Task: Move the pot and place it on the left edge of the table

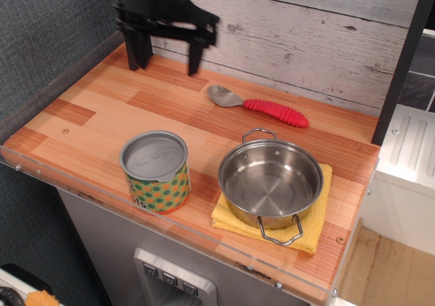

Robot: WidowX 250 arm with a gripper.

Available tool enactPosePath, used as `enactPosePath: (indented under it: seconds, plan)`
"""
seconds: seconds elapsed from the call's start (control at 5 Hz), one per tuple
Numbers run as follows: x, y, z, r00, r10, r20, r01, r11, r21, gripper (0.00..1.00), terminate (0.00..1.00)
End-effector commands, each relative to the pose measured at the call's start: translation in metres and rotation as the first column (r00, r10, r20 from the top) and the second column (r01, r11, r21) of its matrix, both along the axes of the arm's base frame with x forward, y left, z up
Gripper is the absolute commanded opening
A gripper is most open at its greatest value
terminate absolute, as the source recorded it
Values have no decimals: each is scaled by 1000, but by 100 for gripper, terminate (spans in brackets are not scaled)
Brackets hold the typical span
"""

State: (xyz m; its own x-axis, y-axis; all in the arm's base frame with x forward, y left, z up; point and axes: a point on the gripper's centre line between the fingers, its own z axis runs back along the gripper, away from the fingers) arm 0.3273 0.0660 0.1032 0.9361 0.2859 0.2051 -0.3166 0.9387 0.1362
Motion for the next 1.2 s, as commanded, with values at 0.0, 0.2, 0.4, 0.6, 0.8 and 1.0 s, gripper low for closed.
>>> enactPosePath:
  seconds: [0.0,0.2,0.4,0.6,0.8,1.0]
  plan:
    - [-11,-64,21,1000,-12,28,14,998,-57,100,0]
    - [-21,-101,8,999,-39,-6,38,996,-86,100,0]
    - [-32,-127,-2,998,-59,-11,58,991,-121,100,0]
    - [-35,-144,-9,999,-50,-10,48,988,-148,100,0]
    - [-35,-156,-22,997,-49,-56,40,987,-155,100,0]
    - [-37,-160,-39,995,-30,-92,20,994,-111,100,0]
